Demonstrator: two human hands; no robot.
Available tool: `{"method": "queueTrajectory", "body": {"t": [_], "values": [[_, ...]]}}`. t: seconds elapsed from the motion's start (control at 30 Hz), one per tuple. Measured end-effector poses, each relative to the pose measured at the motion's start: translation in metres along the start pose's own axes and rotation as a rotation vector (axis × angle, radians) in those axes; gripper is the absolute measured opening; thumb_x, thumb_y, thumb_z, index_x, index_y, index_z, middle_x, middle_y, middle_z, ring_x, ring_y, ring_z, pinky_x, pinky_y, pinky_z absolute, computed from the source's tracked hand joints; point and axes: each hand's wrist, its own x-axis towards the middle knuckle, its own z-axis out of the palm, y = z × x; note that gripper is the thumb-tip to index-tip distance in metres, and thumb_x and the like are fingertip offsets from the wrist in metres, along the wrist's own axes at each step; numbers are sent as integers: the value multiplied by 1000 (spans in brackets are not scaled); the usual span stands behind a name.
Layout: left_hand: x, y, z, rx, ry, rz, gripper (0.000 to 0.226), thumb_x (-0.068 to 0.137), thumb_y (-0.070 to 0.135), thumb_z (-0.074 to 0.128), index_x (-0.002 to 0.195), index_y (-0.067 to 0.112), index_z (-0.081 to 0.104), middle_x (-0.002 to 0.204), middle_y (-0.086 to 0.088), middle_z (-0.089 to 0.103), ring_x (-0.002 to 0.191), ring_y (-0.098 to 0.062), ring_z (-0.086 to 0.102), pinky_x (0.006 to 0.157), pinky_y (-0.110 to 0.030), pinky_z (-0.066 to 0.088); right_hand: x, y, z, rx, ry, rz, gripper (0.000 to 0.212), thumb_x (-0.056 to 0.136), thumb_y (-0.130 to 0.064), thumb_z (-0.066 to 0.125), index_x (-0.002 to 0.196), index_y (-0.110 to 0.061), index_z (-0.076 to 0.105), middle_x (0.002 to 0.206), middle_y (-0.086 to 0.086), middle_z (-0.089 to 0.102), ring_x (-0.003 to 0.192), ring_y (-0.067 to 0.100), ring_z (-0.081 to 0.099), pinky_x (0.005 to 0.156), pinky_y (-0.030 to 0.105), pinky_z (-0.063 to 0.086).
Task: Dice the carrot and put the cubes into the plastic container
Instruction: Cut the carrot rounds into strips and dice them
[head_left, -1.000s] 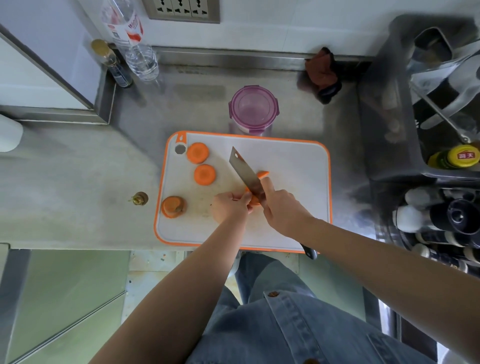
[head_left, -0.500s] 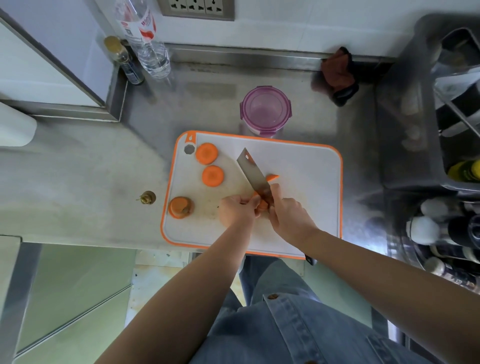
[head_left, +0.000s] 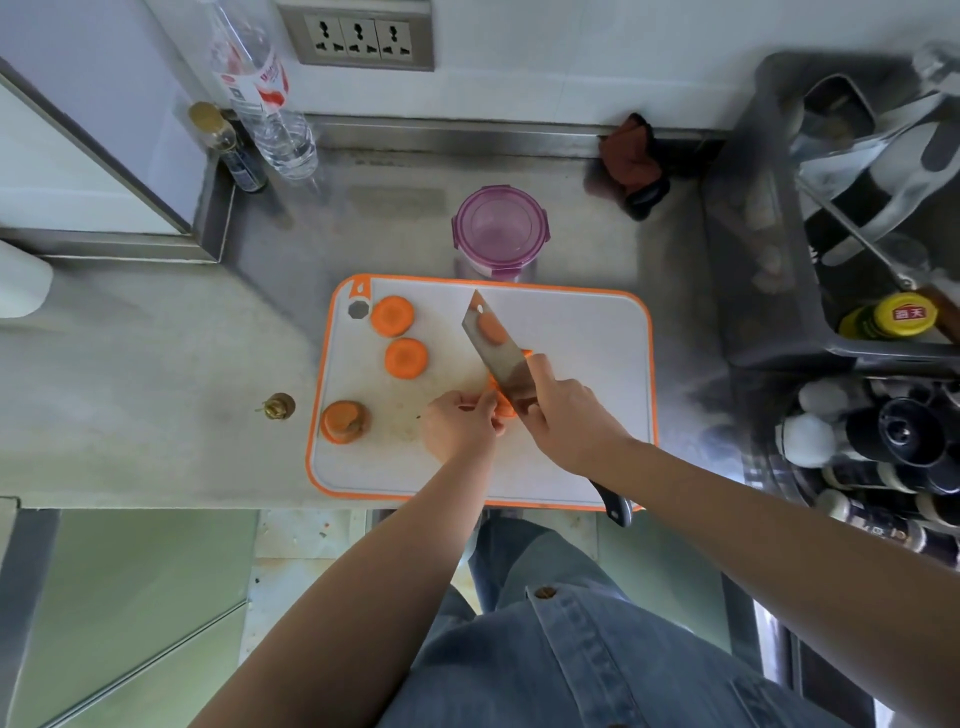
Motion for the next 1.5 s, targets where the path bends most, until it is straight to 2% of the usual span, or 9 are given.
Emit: {"method": "queueTrajectory", "body": {"t": [0.07, 0.13, 0.2, 0.43, 0.67, 0.97, 1.17, 1.33, 1.5], "values": [[-2, -2, 3, 15, 32, 30, 25, 86, 32, 71, 66, 19, 63, 59, 1, 69, 56, -14, 70, 70, -36, 60, -1, -2, 1, 5, -1, 15, 39, 98, -13, 41, 132, -16, 23, 80, 7, 56, 63, 19, 54, 55, 36, 49], [-4, -2, 5, 26, 43, 39, 23, 87, 35, 69, 70, 20, 65, 61, 4, 70, 58, -13, 70, 71, -36, 60, -3, -4, 1, 21, -6, 24, 39, 98, -11, 40, 133, -13, 23, 73, 2, 49, 60, 15, 49, 48, 27, 38], [-3, -3, 6, 35, 46, 49, 23, 87, 37, 68, 72, 20, 66, 62, 5, 70, 62, -14, 70, 72, -37, 60, -4, -6, 1, 32, -9, 24, 40, 98, -9, 39, 134, -10, 23, 69, 0, 45, 58, 13, 45, 47, 25, 30], [-1, -7, 9, 39, 70, 59, 23, 86, 37, 69, 69, 22, 65, 65, 5, 70, 65, -18, 70, 70, -39, 60, -1, -5, 2, 16, -3, 21, 44, 97, -9, 39, 137, -9, 21, 67, 1, 44, 57, 13, 45, 46, 26, 29], [-3, -4, 9, 114, 105, 113, 20, 90, 31, 64, 79, 15, 70, 73, 2, 71, 70, -17, 67, 66, -30, 54, 6, -2, 15, -16, -2, 24, 45, 97, -7, 40, 137, -12, 20, 71, 3, 48, 60, 17, 48, 47, 27, 29], [-2, 2, 8, 125, 91, 87, 16, 90, 25, 65, 79, 14, 68, 76, 1, 70, 71, -17, 65, 59, -24, 44, 16, 4, 26, 20, -4, 32, 54, 92, -1, 38, 139, -15, 16, 75, 7, 52, 67, 27, 53, 55, 36, 39], [5, 1, 8, 83, 37, 49, 21, 88, 23, 68, 67, 21, 64, 74, -2, 72, 71, -21, 70, 69, -35, 58, 18, 7, 33, 37, -16, 46, 46, 89, 0, 38, 130, -14, 22, 78, 10, 53, 74, 34, 54, 60, 39, 42], [4, 3, 6, 43, 28, 15, 20, 87, 20, 68, 68, 19, 65, 70, 0, 70, 69, -19, 69, 65, -32, 58, 17, 10, 46, 28, 27, 38, 51, 92, -8, 41, 136, -17, 16, 77, 9, 54, 70, 33, 54, 61, 39, 44], [6, 4, 4, 51, -4, -8, 16, 85, 23, 70, 71, 17, 67, 70, -1, 72, 69, -20, 70, 67, -34, 59, 17, 12, 39, 94, 9, 52, 42, 93, -10, 38, 129, -18, 21, 81, 12, 59, 71, 33, 56, 62, 44, 50]]}}
